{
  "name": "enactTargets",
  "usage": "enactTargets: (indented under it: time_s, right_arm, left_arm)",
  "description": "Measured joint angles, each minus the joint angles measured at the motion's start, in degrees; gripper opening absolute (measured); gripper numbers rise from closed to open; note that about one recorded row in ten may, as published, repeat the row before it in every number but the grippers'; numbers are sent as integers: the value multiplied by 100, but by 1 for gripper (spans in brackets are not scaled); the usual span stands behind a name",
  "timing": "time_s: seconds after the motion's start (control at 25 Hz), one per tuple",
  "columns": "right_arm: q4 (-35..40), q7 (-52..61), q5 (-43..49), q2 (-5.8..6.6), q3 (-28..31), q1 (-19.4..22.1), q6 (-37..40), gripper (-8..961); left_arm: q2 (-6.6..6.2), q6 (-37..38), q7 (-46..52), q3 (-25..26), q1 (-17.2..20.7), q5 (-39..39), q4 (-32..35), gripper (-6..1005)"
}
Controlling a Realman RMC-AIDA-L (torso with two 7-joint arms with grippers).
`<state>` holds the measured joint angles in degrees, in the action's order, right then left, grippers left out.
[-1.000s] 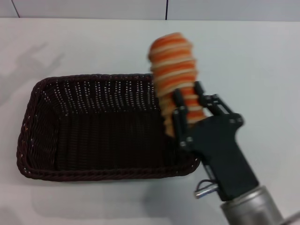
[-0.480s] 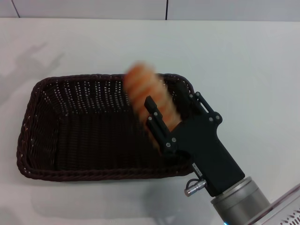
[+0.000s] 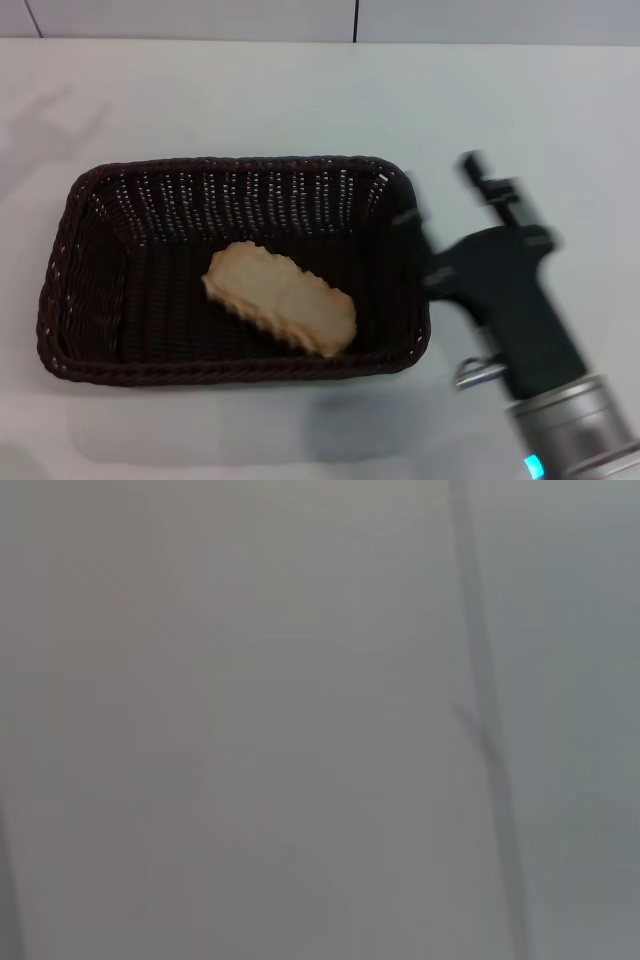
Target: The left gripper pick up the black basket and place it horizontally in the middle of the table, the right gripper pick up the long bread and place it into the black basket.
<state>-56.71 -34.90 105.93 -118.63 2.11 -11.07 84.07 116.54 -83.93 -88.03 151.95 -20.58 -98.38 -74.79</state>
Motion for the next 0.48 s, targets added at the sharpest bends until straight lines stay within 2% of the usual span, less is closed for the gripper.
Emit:
enactTargets:
  time_s: [0.04,0.08,0.16,0.28,0.32,0.36,0.48]
  right_arm:
    - [182,-51,-27,-42,274,214,362,598]
    - [182,-51,-27,-42,274,214,362,598]
    - [391,-59,-157,-46,723,437,932,598]
    - [574,-39,-406,-43,928,505,1385,598]
    - [680,-16,-578,-44,1005,512,1594,598]
    - [856,34,-922,-40,1099,495,1900,598]
    - [1018,102,-1260,-34,1213,459,2073,598]
  left_arm:
    - [50,145,-18,191,8,89,117,652]
    - [90,548,-77,534,11,537,573,652]
    - [90,548,-77,534,11,537,573,652]
    - [95,748,-149,698,15,820,842,652]
    - [116,1142,-938,1137,95,1598,1752,652]
    - [124,1241,-1372,1230,138,1846,2127,652]
    - [124,1241,-1372,1230,138,1846,2127,652]
